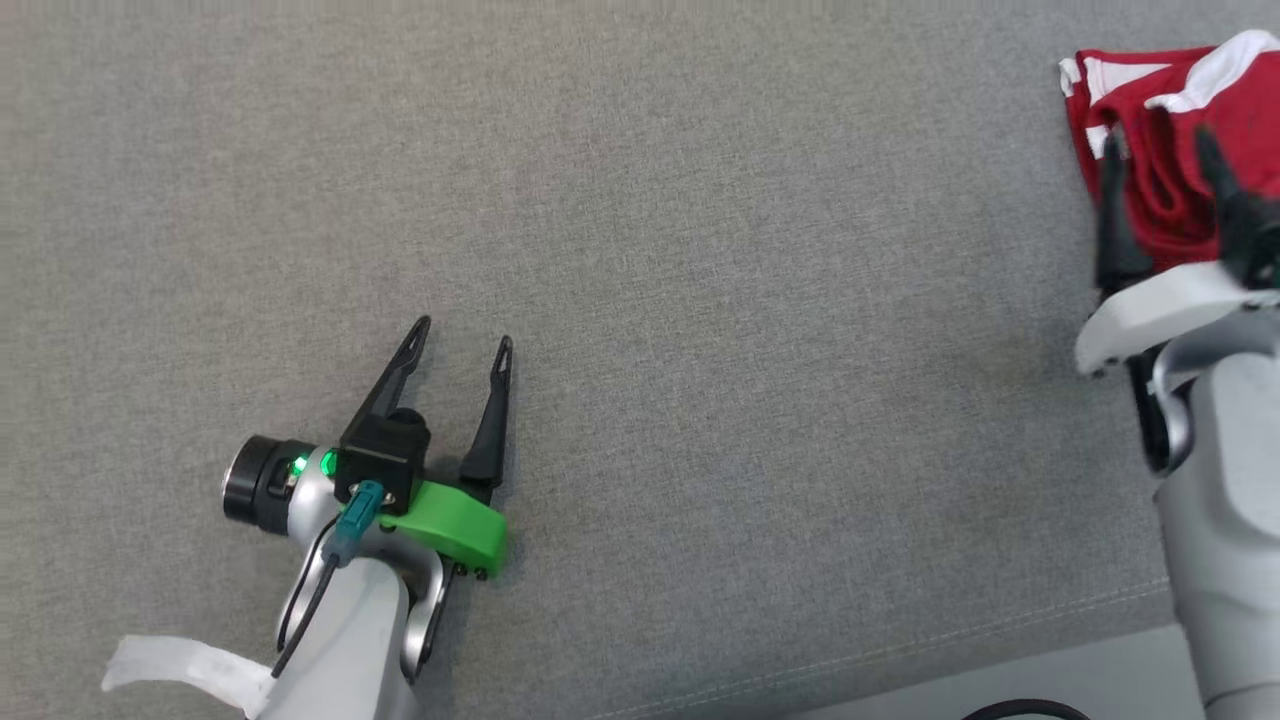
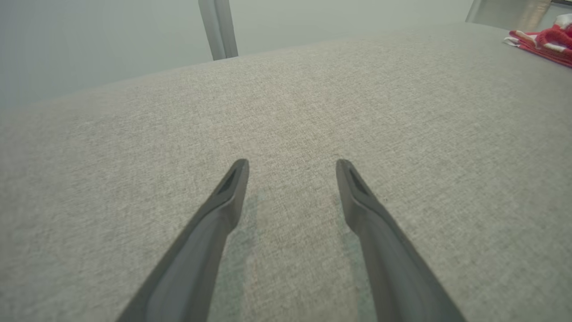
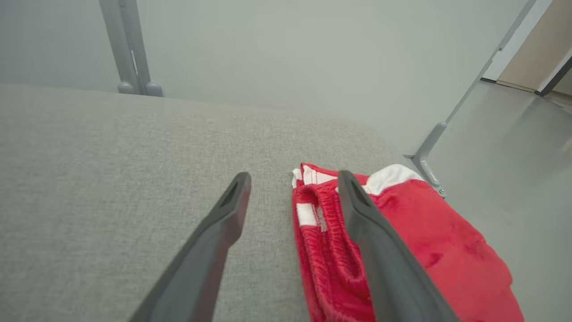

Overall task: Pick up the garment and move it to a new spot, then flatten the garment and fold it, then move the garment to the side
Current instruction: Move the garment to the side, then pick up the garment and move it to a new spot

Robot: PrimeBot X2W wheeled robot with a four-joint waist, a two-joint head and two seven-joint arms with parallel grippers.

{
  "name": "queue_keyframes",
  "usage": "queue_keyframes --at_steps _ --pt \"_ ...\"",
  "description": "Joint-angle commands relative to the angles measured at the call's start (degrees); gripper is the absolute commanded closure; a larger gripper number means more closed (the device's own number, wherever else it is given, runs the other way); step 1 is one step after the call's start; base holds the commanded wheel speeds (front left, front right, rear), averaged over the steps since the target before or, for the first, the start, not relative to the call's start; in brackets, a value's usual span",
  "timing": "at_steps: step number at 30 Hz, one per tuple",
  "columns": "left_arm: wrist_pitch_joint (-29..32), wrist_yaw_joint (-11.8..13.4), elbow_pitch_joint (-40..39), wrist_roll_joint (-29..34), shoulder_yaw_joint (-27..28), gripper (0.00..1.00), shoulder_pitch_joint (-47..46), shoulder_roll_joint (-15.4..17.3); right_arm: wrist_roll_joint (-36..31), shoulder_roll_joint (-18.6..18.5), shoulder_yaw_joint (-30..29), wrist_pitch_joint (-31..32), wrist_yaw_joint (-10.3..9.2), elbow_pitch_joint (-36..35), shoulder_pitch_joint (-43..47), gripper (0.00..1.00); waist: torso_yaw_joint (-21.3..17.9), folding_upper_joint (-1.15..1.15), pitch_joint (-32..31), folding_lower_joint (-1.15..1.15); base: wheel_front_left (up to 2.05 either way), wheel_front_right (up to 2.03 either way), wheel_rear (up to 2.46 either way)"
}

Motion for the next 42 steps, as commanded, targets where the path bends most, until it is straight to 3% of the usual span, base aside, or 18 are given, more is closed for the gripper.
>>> queue_keyframes --at_steps 1,7,13,27,42 --pt "0.07 0.78 0.94 -0.61 0.93 0.0 1.61 0.17 0.95 0.93 2.82 -0.17 -0.09 -0.68 2.99 0.0 0.74 0.0 -4.89 -0.01 0.0 0.0 0.0" --pt "0.07 2.11 2.83 -2.65 4.83 0.0 5.03 -0.05 5.12 4.53 9.31 -0.17 -0.08 -2.64 9.61 0.0 3.03 0.0 -9.89 -0.01 0.0 0.0 0.0" --pt "0.07 2.36 3.53 -3.61 7.98 0.0 7.09 -0.18 7.0 6.41 11.76 -0.17 -0.08 -5.07 13.66 0.0 5.23 0.0 -12.89 -0.01 0.0 0.0 0.0" --pt "0.07 3.64 3.19 -4.81 11.49 0.0 13.32 -0.44 7.47 9.42 11.53 -0.17 -0.08 -7.36 21.02 0.0 8.93 0.0 -21.34 -0.01 0.0 0.0 0.0" --pt "0.07 4.84 1.7 -6.01 11.74 0.0 15.55 -0.42 8.2 9.91 11.49 -0.17 -0.08 -8.68 25.27 0.0 8.86 0.0 -22.78 -0.01 0.0 0.0 0.0"
